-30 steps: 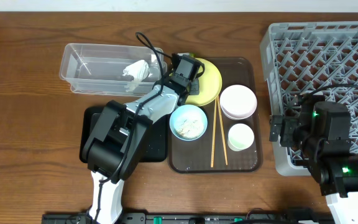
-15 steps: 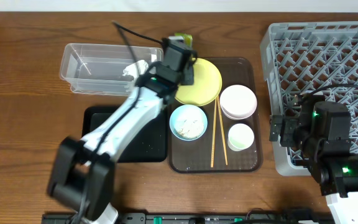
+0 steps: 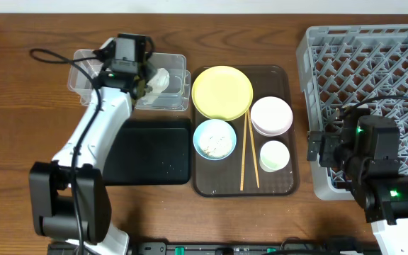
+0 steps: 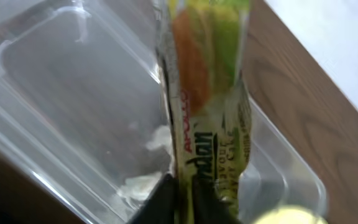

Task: Sort waste into correct bins and load items into the dishwasher rack
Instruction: 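Carry the wrapper to the clear plastic bin and release it, then grasp the light-blue rice bowl rim with the left gripper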

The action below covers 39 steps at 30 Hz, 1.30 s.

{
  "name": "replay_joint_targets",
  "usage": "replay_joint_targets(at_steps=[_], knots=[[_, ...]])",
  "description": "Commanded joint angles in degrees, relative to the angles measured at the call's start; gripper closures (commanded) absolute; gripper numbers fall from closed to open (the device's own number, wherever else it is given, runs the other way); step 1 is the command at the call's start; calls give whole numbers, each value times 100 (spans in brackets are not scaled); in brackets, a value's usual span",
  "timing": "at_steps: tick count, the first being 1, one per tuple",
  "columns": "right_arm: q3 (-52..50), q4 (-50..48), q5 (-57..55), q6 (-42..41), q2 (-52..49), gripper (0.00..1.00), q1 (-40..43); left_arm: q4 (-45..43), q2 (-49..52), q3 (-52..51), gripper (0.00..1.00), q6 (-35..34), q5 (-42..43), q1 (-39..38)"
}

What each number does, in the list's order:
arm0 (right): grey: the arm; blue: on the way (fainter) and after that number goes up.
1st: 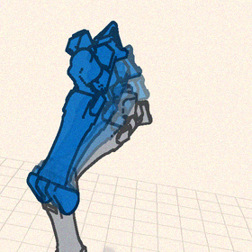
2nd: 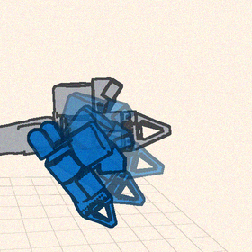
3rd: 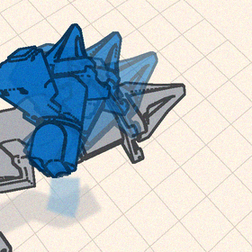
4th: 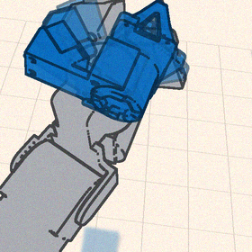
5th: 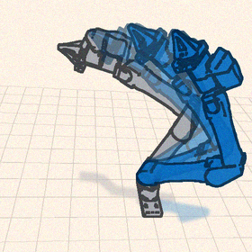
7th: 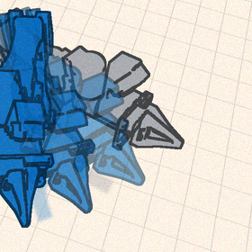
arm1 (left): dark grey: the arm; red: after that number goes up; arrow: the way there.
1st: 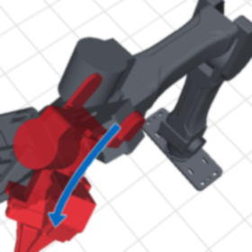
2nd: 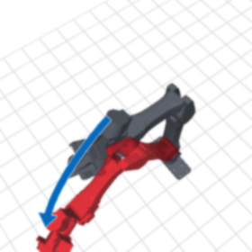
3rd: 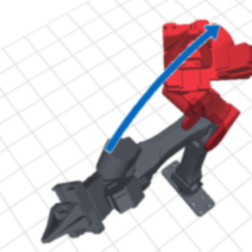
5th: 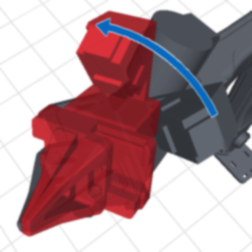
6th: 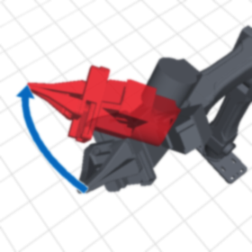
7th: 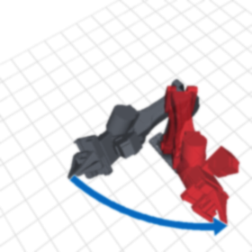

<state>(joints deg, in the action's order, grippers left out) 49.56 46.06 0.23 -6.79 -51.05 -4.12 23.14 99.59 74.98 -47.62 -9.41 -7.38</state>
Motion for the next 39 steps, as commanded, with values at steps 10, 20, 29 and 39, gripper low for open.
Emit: replay_joint_targets(at_steps=[10,20,29,39], knots=[[103,4,4,17,4,1,-42,-260,-122,50,48,1069,295,146],[103,2,4,17,4,1,-42,1003,-1132,48,47,2562,828,-1204],[103,7,7,17,4,1,-42,1475,-728,-168,47,2787,890,-2997],[103,9,7,17,4,1,-42,1357,372,-175,46,2730,896,-3766]])
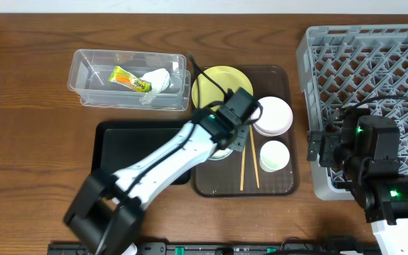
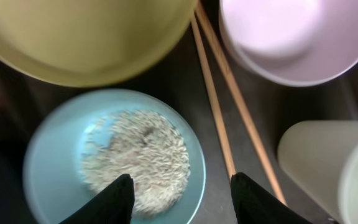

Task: Sort waste into correct bins and load items into the dishwasher rack
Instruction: 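Grasp the light-blue rice bowl rim with the left gripper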

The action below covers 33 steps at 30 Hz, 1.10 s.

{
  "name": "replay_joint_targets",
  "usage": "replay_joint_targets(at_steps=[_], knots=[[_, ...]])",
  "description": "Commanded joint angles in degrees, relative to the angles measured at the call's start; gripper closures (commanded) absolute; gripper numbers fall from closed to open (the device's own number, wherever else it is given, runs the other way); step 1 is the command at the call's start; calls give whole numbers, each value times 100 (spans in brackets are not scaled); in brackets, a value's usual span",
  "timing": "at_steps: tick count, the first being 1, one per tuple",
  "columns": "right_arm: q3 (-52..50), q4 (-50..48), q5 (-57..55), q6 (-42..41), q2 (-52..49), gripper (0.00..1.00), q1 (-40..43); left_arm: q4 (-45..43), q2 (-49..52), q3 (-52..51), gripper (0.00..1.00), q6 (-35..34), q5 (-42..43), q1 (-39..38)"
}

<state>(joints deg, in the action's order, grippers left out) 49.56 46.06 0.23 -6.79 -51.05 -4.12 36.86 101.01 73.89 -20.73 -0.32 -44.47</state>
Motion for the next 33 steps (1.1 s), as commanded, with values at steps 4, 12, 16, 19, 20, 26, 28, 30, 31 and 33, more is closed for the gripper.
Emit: replay_joint_targets(at_steps=[4,12,16,19,20,26,28,30,31,33], knots=[[103,9,7,17,4,1,-42,-96,555,-66,46,28,-9,-162],[103,9,7,15,4,1,-42,-199,859,-66,53,31,-11,-343],[103,20,7,17,4,1,-42,-219,1023,-66,59,28,-11,-369],[103,28,7,17,4,1,-39,-216,1110,-66,64,31,-11,-378],[103,33,7,17,4,1,-39,-219,1110,-66,66,33,-11,-378],[103,72,7,17,4,1,-42,-199,1106,-63,89,35,-22,-378],[103,70,7,17,4,1,-42,-173,1082,-63,94,35,-33,-372],[103,70,4,17,4,1,-42,-140,1005,-57,94,35,-33,-372],[103,72,4,17,4,1,-42,-101,935,-42,94,37,-33,-372],[103,70,4,17,4,1,-42,15,750,13,94,37,-31,-372]])
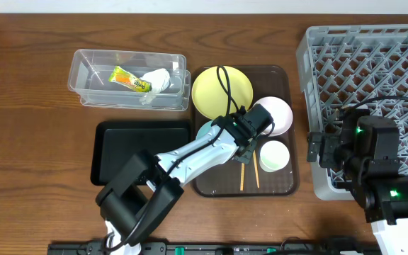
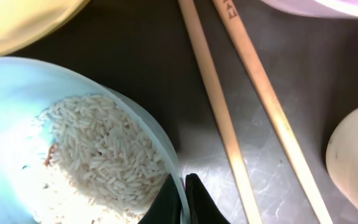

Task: Sort waste into correct bins and load items into the dishwasher rack
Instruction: 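Grasp the light-blue rice bowl rim with the left gripper, then tip the blue bowl over the black tray to dump the rice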

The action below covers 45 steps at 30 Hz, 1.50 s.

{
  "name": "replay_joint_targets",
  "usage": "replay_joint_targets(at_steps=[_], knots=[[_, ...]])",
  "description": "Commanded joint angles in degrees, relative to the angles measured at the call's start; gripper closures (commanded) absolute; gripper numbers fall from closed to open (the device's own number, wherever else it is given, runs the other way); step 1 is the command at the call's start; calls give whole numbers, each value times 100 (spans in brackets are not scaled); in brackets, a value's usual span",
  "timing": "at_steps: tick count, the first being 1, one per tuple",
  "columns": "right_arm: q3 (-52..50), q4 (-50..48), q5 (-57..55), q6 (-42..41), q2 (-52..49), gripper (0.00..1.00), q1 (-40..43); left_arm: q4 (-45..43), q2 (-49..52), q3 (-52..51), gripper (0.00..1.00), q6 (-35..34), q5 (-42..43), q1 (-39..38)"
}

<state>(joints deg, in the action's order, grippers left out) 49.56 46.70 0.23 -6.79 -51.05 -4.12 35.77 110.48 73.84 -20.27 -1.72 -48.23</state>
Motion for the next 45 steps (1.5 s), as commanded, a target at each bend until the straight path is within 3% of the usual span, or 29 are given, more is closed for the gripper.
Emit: replay_joint_targets(at_steps=[1,11,16,24,30,36,45], knots=[[103,9,4,17,4,1,-39,199,-323,57,94,-9,109,4],[103,9,4,20,4,1,-39,1021,-2035,92,94,-35,431,619],[103,9,2,20,4,1,-39,1436,-2387,-13,94,79,1908,1786],[103,26,2,17,4,1,-39,1434,-2363,-793,94,1506,5115,3989],[103,26,2,17,4,1,-42,1412,-2175,-1565,94,2378,6634,5302],[103,26,4,17,4,1,-39,1412,-1729,-1928,94,2562,7510,5991],[103,55,4,17,4,1,-42,1432,-909,-1941,94,2229,9033,6249]])
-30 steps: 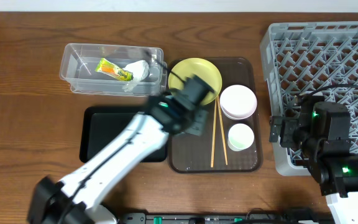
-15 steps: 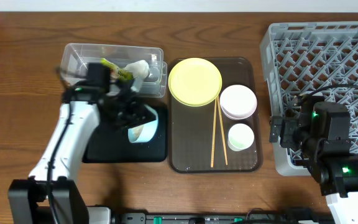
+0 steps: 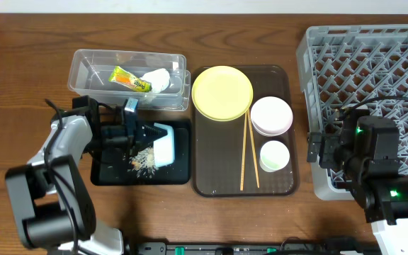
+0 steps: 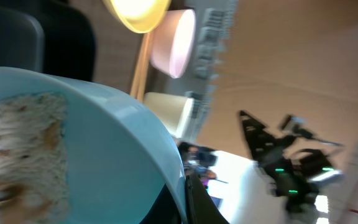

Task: Sort waste into correct bins and load items into the dishwasher rack
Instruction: 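Tip the blue bowl over the black tray to dump the rice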

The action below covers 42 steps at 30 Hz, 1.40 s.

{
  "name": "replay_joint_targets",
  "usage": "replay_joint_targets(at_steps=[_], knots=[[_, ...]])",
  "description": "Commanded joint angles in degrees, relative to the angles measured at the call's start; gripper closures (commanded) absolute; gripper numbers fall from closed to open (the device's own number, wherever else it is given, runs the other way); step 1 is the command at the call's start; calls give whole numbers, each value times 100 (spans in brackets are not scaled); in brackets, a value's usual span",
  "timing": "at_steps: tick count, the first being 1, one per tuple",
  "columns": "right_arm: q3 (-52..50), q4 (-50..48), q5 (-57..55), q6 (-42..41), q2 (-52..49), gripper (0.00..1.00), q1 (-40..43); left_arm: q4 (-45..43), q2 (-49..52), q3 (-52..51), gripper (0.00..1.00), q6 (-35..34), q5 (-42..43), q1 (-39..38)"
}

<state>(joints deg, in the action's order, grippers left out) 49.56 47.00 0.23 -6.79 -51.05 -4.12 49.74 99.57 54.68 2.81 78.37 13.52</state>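
Observation:
The light blue bowl [image 3: 163, 145] is tipped on its side over the black tray [image 3: 112, 172], with my left gripper [image 3: 146, 134] shut on its rim. White rice [image 3: 143, 160] lies spilled on the tray below it. In the left wrist view the bowl [image 4: 98, 155] fills the frame, some rice [image 4: 17, 143] still clings inside, and the gripper [image 4: 184, 194] pinches the rim. My right gripper [image 3: 316, 147] hangs by the grey dishwasher rack [image 3: 374, 57]; its jaws are too dark to read.
A brown tray [image 3: 285, 180] carries a yellow plate [image 3: 222, 92], a pink bowl [image 3: 271, 115], a pale cup [image 3: 274, 156] and two chopsticks [image 3: 246, 152]. The clear bin [image 3: 83, 78] at the back left holds a snack wrapper [image 3: 127, 78] and crumpled tissue [image 3: 156, 78].
The blue bowl was on the brown tray with my left gripper shut on its rim. Now it is tipped over the black tray and rice lies on that tray.
First my left gripper held a snack wrapper over the clear bin. Then the wrapper lay in the bin and the gripper was open above the rice bowl. After that it was shut on the bowl's rim, and now the bowl is tilted over the black tray. The right arm stayed put.

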Motion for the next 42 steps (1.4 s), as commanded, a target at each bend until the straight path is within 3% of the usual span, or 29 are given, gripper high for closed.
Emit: replay_joint_targets(at_steps=[1,7,16,24,37,42], knots=[[103,22,4,17,4,1,-39,33,234,-24,94,-199,1106,85],[103,22,4,20,4,1,-39,35,341,-24,94,-1029,1128,177],[103,22,4,17,4,1,-42,33,341,-24,94,-2918,1174,398],[103,37,2,17,4,1,-39,33,341,-24,94,-3622,1174,656],[103,37,2,17,4,1,-39,-52,341,-22,94,-3567,1172,807],[103,37,2,20,4,1,-42,-341,227,-13,94,-2424,1172,789]])
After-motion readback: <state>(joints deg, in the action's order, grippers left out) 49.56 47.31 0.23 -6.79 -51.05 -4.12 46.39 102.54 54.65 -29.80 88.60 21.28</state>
